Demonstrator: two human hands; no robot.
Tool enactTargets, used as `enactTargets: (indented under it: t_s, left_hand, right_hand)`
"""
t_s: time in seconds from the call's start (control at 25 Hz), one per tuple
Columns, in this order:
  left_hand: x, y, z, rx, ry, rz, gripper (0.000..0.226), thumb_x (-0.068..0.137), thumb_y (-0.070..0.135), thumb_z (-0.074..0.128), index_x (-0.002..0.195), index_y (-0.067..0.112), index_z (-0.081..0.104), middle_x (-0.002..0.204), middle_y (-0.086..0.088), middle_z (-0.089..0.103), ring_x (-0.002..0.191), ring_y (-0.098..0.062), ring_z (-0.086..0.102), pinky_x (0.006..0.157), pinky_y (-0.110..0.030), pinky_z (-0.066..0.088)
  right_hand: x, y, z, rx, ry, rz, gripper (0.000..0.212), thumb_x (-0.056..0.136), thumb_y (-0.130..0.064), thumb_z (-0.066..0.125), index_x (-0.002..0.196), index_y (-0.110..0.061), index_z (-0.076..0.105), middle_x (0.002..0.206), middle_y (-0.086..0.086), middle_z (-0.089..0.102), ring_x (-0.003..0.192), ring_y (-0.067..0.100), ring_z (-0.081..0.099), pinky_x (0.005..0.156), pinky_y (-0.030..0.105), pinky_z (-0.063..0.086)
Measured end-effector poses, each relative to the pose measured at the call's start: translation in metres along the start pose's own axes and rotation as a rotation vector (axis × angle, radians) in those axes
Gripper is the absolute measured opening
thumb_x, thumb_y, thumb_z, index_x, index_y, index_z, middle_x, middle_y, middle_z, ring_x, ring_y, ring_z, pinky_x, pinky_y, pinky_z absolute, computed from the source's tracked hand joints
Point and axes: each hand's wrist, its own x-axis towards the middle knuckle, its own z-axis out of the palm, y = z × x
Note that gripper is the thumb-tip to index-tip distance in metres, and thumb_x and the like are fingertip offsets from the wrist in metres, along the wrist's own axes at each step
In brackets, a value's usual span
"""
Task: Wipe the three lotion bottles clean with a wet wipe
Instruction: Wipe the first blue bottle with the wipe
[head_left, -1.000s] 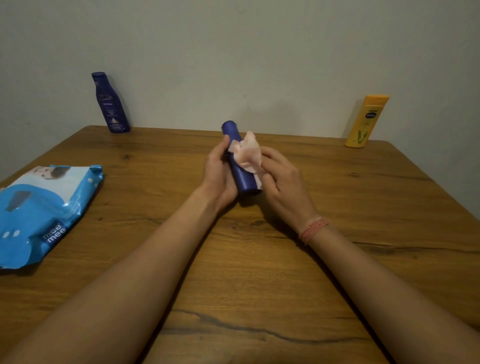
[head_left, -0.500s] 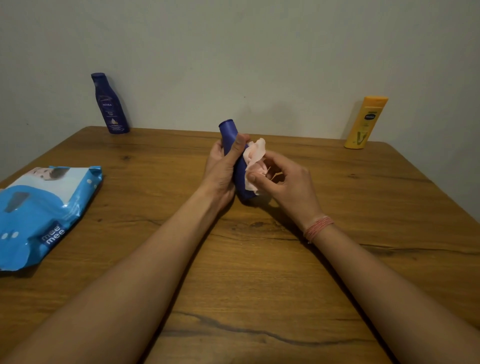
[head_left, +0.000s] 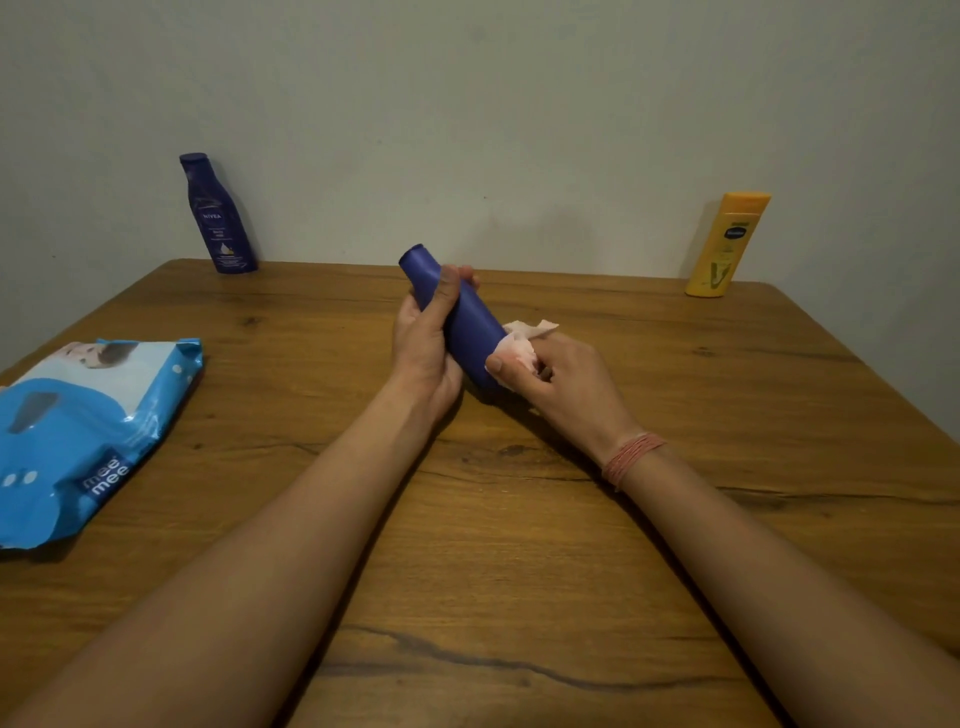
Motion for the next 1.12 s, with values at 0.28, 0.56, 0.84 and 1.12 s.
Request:
enactTargets:
  t_s: [0.28,0.56,0.84,1.12]
  left_hand:
    - [-0.005,-0.012,0.008,0.165,-0.248,-0.088,0.056,0.097,0.025,0.06,0.144,0.001,0.041,0.12,-0.016,0.06,0.107,-0.027,0.062,0.091,-0.039,0.055]
    - [-0.022,-0.009,0.017,0.45,-0.443,-0.195,0.046,0.103,0.042,0.042,0.14,0.016,0.048,0.129,-0.004,0.062,0.109,-0.014,0.067,0.097,-0.034,0.054]
    - [-0.027,-0.003,0.018,0.19,-0.628,-0.308,0.024,0.096,0.027,0.051,0.114,0.013,0.06,0.135,-0.005,0.061,0.12,-0.022,0.056,0.102,-0.043,0.048]
    - [-0.019,-0.013,0.019,0.429,-0.366,0.146,0.029,0.099,0.021,0.055,0.123,0.007,0.05,0.125,-0.006,0.066,0.098,-0.018,0.064,0.091,-0.037,0.052]
  right_hand:
    - [0.0,-0.012,-0.002,0.164,0.03,-0.033,0.055,0.098,-0.026,0.053,0.149,-0.026,0.031,0.119,-0.007,0.059,0.093,-0.001,0.056,0.079,0.012,0.044]
    - [-0.001,-0.014,-0.015,0.763,-0.158,0.335,0.032,0.083,-0.02,0.074,0.109,-0.006,0.061,0.099,0.013,0.07,0.088,0.023,0.067,0.088,0.05,0.056]
    - [-0.007,-0.013,-0.032,1.291,-0.587,0.414,0.042,0.072,-0.006,0.072,0.11,-0.006,0.054,0.084,0.013,0.064,0.071,0.02,0.064,0.069,0.037,0.057]
    - [0.002,-0.009,-0.008,0.126,0.09,0.172,0.045,0.078,-0.032,0.077,0.114,-0.016,0.056,0.093,-0.001,0.064,0.079,0.012,0.062,0.07,0.027,0.055]
